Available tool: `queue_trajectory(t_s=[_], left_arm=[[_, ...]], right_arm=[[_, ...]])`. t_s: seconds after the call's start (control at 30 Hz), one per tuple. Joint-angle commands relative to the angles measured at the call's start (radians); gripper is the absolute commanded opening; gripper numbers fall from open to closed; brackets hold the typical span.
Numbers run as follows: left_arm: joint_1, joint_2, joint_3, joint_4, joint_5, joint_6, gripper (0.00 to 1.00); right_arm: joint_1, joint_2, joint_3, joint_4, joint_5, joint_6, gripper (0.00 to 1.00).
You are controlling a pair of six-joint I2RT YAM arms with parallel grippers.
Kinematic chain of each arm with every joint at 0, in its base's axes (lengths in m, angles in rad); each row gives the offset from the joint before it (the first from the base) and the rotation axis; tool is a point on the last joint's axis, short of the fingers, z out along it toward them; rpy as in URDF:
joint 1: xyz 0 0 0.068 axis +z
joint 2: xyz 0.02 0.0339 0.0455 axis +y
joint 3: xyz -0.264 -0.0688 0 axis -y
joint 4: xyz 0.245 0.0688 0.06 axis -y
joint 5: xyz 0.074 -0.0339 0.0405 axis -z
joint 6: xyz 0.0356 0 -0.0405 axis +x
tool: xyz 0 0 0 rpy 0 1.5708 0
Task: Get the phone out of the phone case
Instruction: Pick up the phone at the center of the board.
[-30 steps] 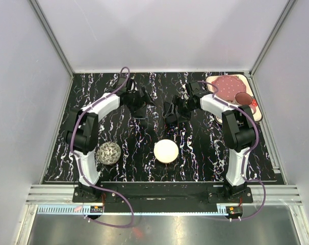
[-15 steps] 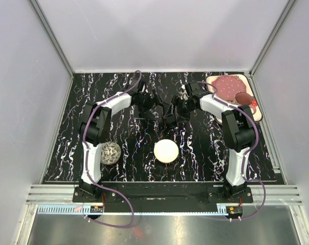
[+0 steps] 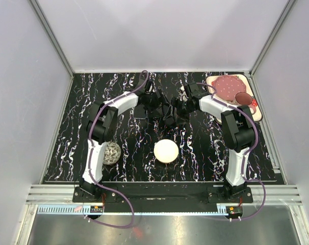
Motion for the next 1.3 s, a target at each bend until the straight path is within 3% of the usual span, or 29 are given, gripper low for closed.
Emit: queue_trajectory(t_s=[0.0, 0.2, 0.3, 0.33, 0.37, 0.43, 0.47, 0.57, 0.77, 0.87, 1.0, 1.13, 1.17, 1.27], left_arm=[[-0.022, 0.034, 0.064, -0.046, -0.025, 0.004, 0.87], [-0.041, 0.037, 0.093, -0.060, -0.068, 0.016, 0.68], [-0.050, 0.046, 0.119, -0.060, -0.062, 0.009, 0.49], [-0.050, 0.046, 0.123, -0.059, -0.059, 0.000, 0.43], [-0.050, 0.045, 0.128, -0.059, -0.052, -0.004, 0.22], [-0.049, 0.037, 0.136, -0.057, -0.041, -0.010, 0.00], [-0.046, 0.024, 0.139, -0.049, -0.026, -0.013, 0.00], [-0.030, -0.044, 0.085, 0.045, 0.045, -0.020, 0.00], [0.046, -0.264, -0.103, 0.341, 0.126, -0.121, 0.00], [0.079, -0.369, -0.188, 0.526, 0.133, -0.203, 0.00], [0.096, -0.489, -0.314, 0.795, 0.100, -0.301, 0.00], [0.096, -0.509, -0.349, 0.990, 0.168, -0.398, 0.00], [0.091, -0.512, -0.370, 1.056, 0.179, -0.418, 0.00], [0.091, -0.521, -0.419, 1.132, 0.177, -0.465, 0.00]], right_arm=[[0.016, -0.085, 0.005, 0.051, -0.051, -0.003, 0.43], [0.019, -0.095, -0.002, 0.051, -0.045, -0.002, 0.45], [0.019, -0.105, -0.013, 0.048, -0.028, 0.000, 0.46], [0.019, -0.115, -0.018, 0.048, -0.027, -0.005, 0.48], [0.019, -0.118, -0.025, 0.045, -0.022, -0.006, 0.50], [0.017, -0.138, -0.030, 0.029, 0.005, -0.015, 0.66], [0.016, -0.151, -0.032, 0.003, 0.022, -0.017, 0.80], [-0.009, -0.242, -0.067, 0.005, 0.074, -0.017, 0.95], [-0.090, -0.494, -0.157, 0.047, 0.085, 0.029, 1.00], [-0.106, -0.623, -0.243, 0.142, 0.171, 0.121, 1.00], [-0.125, -0.715, -0.331, 0.316, 0.050, 0.234, 1.00], [-0.129, -0.743, -0.383, 0.457, -0.031, 0.394, 0.84], [-0.129, -0.738, -0.409, 0.576, -0.056, 0.423, 0.77], [-0.129, -0.712, -0.458, 0.763, -0.134, 0.544, 0.70]])
